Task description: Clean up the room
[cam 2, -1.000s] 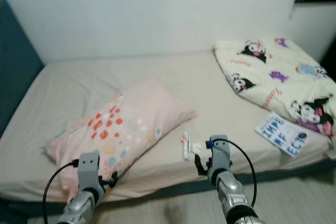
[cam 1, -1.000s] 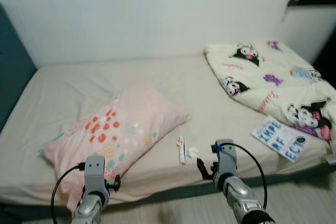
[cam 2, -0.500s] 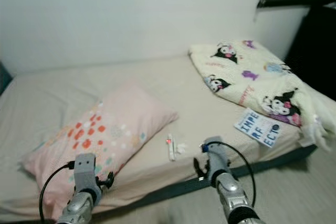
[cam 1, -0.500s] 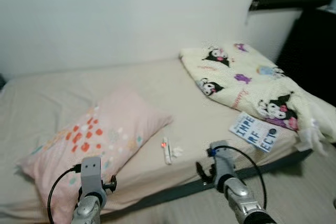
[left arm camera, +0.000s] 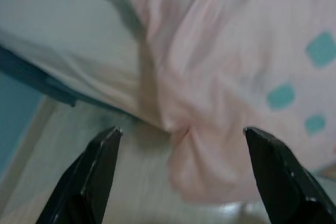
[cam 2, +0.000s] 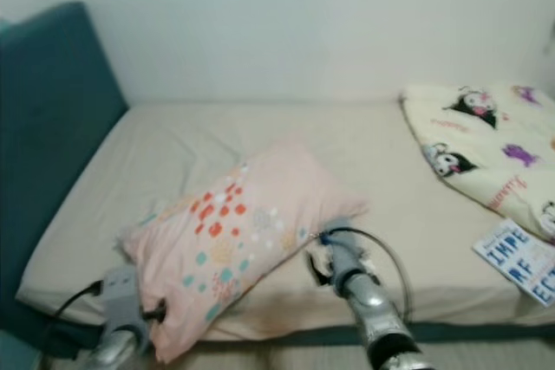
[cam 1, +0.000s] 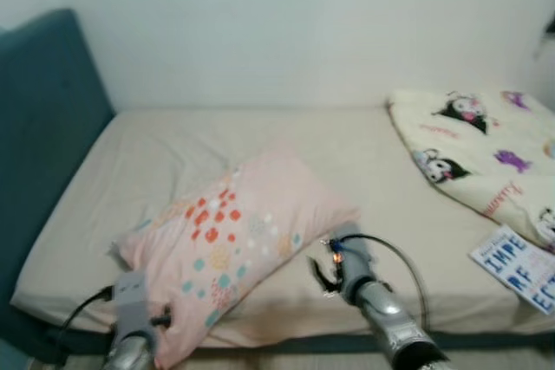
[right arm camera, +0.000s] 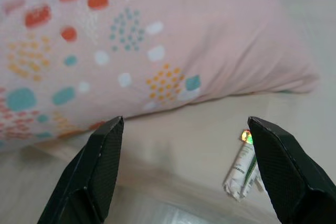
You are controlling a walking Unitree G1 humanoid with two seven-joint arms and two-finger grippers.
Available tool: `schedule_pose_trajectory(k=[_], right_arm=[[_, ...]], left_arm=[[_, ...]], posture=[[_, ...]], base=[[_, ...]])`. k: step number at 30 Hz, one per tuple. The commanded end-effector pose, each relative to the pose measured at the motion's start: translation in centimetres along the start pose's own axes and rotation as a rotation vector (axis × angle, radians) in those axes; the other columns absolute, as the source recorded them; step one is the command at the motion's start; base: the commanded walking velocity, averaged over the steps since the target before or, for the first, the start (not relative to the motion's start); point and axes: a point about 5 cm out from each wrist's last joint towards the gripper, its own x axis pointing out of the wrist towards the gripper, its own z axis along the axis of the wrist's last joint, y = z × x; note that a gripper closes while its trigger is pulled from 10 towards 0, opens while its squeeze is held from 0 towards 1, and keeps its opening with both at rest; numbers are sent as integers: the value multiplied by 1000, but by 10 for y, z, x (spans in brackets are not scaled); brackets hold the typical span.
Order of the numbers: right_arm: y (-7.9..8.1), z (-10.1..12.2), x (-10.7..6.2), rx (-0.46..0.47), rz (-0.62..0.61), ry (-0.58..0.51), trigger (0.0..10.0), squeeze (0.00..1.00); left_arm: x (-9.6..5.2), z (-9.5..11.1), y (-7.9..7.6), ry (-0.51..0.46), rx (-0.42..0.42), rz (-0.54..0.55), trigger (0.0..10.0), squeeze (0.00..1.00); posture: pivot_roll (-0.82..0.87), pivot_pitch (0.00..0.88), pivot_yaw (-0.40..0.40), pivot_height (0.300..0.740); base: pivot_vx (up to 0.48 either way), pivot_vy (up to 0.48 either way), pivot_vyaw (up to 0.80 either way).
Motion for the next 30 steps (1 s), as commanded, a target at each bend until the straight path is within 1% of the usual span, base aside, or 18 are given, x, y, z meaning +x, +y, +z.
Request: schedule_pose_trajectory(k=[1,6,12,14,17,19,21,23,30], right_arm=[[-4,-3,-2,0,-17,14,10000,0],[-5,-4,-2,-3,-29,26,10000,0],[-11,-7,-2,22,-78,55,10000,0],[-11,-7,-2,22,-78,55,10000,0],[-13,-5,-2,53,-88,50,10000,0],[-13,-5,-1,57,-86,53,10000,0],[-13,-5,-1,73,-88,57,10000,0],[-13,-5,0,102,-91,58,10000,0],[-12,-5,0,108,-93,62,10000,0]], left_arm=[[1,4,-5,-13,7,-17,10000,0],[2,7,-7,-21,13,-28,10000,0],[3,12,-13,-50,38,-79,10000,0],[3,12,-13,-50,38,-79,10000,0],[4,17,-14,-70,52,-85,10000,0],[5,18,-14,-74,51,-85,10000,0],[5,20,-14,-81,51,-89,10000,0],[7,27,-17,-99,56,-96,10000,0],[10,35,-20,-116,50,-98,10000,0]], posture=[[-159,16,21,740],[-162,16,23,740],[-163,14,20,740],[-163,14,20,740],[-163,9,21,740],[-163,9,21,740],[-163,9,22,740],[-163,10,25,740],[-163,12,27,740]], base=[[300,0,0],[301,0,0],[0,0,0],[0,0,0],[0,0,0],[0,0,0],[0,0,-769],[0,0,-769],[0,0,-772]])
